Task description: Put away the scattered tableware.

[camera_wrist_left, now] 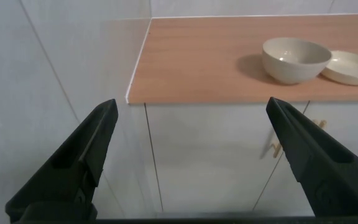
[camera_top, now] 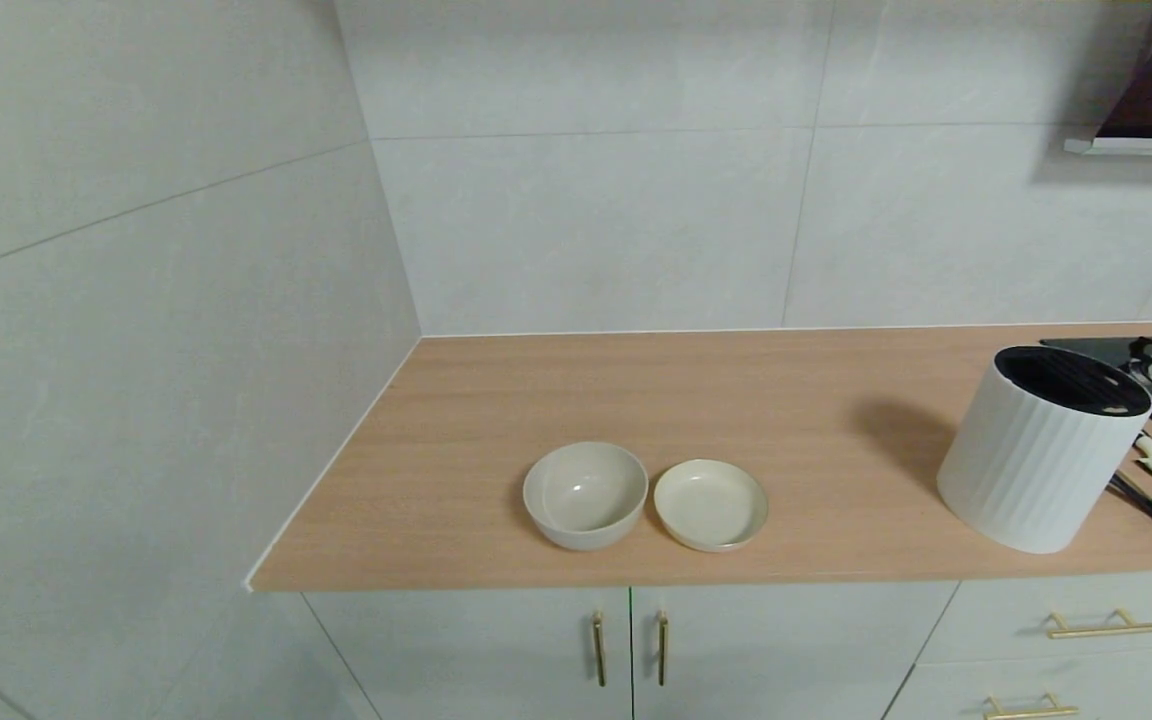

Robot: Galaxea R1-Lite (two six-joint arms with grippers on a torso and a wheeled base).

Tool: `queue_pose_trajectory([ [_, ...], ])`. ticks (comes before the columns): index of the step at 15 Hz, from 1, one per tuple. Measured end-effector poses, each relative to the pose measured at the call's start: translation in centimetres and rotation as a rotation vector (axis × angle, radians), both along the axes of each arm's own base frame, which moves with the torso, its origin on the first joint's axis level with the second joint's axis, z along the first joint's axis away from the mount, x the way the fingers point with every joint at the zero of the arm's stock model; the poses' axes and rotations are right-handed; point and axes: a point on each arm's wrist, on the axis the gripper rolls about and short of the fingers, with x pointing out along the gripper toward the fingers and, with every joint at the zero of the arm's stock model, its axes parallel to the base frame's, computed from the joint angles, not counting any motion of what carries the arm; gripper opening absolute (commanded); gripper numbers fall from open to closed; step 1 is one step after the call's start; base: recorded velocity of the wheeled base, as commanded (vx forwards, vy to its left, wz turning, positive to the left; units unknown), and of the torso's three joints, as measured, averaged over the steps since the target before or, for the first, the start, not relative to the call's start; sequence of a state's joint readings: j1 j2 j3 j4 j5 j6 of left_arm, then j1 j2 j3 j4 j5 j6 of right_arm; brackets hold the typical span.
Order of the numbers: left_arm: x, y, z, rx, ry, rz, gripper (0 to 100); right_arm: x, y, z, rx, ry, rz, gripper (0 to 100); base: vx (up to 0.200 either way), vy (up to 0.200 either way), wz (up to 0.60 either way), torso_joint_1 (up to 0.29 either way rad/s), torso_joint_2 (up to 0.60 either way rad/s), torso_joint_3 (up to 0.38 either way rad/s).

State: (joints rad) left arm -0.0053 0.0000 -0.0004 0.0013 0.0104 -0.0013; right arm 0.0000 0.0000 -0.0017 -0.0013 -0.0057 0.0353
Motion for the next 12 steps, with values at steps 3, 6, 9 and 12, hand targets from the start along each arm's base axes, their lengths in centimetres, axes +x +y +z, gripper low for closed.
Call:
queue_pose_trajectory([
  [3,0.00,0.00,-0.02,0.000,0.001,0.000,100,0.00,0.00,0.00,0.000,0.000,0.000,100,0.000,0.000,0.00,-0.175,0.38,0.201],
  [6,0.00,0.00,-0.02,0.000,0.001,0.000,100,0.00,0.00,0.00,0.000,0.000,0.000,100,0.000,0.000,0.00,-0.242,0.53,0.286],
  [9,0.00,0.00,-0.02,0.000,0.001,0.000,100,0.00,0.00,0.00,0.000,0.000,0.000,100,0.000,0.000,0.00,-0.253,0.55,0.300],
  [12,0.00,0.00,-0.01,0.000,0.001,0.000,100,0.00,0.00,0.00,0.000,0.000,0.000,100,0.000,0.000,0.00,-0.237,0.54,0.299],
])
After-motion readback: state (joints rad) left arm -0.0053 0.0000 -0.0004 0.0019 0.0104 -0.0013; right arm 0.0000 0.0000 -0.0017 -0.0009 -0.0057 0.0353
